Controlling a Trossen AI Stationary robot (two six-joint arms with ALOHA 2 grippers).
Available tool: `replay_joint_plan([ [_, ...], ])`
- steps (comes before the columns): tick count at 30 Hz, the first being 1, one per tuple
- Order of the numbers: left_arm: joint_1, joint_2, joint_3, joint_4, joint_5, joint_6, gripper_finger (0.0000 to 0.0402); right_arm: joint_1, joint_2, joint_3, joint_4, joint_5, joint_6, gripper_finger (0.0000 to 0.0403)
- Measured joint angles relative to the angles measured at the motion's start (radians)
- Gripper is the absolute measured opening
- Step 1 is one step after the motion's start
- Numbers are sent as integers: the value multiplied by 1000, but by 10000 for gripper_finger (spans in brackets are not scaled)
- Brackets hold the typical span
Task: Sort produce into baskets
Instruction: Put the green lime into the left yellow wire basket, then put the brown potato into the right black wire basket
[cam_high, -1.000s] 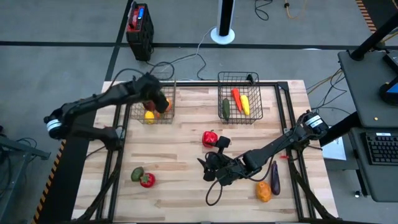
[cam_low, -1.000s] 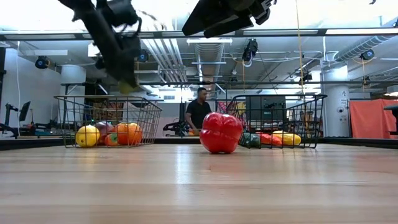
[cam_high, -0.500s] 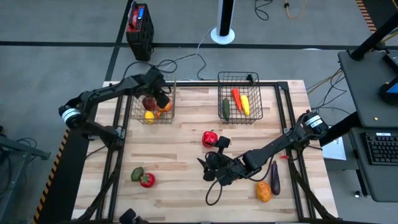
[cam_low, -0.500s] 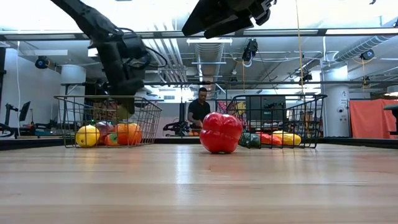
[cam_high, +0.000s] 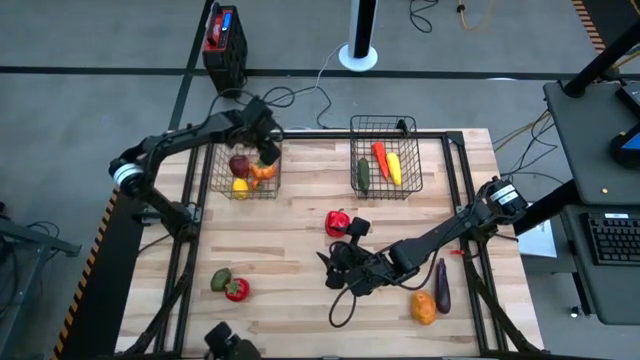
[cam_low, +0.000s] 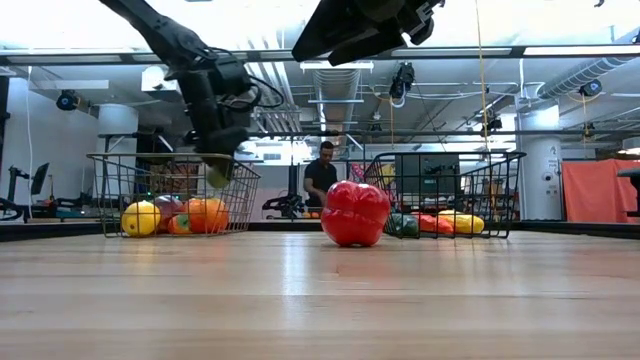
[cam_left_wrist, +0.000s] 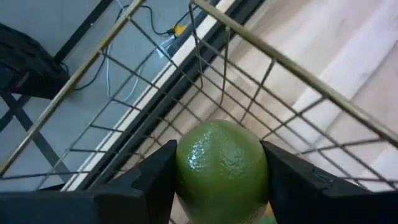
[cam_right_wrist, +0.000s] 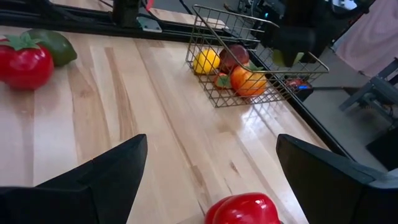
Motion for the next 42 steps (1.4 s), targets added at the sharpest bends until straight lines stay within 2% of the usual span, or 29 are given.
replay_joint_plan([
  [3, -1, 13, 8, 1, -51, -6, 194, 0, 0, 0, 0, 0, 4, 350],
  [7, 1, 27, 4, -1, -131, -6, 220, 0, 0, 0, 0, -1, 5, 350],
  [15, 1, 31, 1, 7, -130, 8, 275, 0, 0, 0, 0, -2, 8, 350],
  [24, -73, -20, -9, -16, -67, -30, 284, 0, 0, -11, -1, -5, 34, 350],
  [30, -213, -138, -62, -21, -69, -103, 280, 0, 0, -16, -22, -9, 75, 350],
  [33, -310, -227, -104, -19, -99, -187, 279, 1, 0, -16, -23, -9, 76, 350],
  [42, -756, -473, -284, 35, -296, -511, 279, 0, 0, -16, -14, -9, 76, 350],
])
